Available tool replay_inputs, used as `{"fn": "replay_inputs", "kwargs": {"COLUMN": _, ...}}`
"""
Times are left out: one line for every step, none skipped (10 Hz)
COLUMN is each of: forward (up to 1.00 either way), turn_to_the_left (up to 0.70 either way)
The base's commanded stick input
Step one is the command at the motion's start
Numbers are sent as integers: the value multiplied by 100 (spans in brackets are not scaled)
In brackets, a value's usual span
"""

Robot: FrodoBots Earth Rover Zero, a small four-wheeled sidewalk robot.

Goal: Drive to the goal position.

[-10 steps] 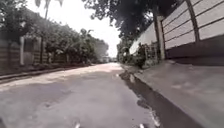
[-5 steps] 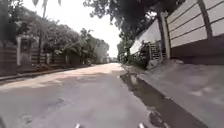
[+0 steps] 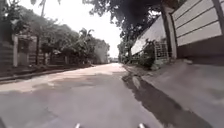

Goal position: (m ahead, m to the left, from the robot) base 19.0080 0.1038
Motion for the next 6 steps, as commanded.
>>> {"fn": "replay_inputs", "kwargs": {"forward": 85, "turn_to_the_left": 0}}
{"fn": "replay_inputs", "kwargs": {"forward": 85, "turn_to_the_left": 0}}
{"fn": "replay_inputs", "kwargs": {"forward": 85, "turn_to_the_left": 0}}
{"fn": "replay_inputs", "kwargs": {"forward": 85, "turn_to_the_left": 0}}
{"fn": "replay_inputs", "kwargs": {"forward": 85, "turn_to_the_left": 0}}
{"fn": "replay_inputs", "kwargs": {"forward": 85, "turn_to_the_left": 0}}
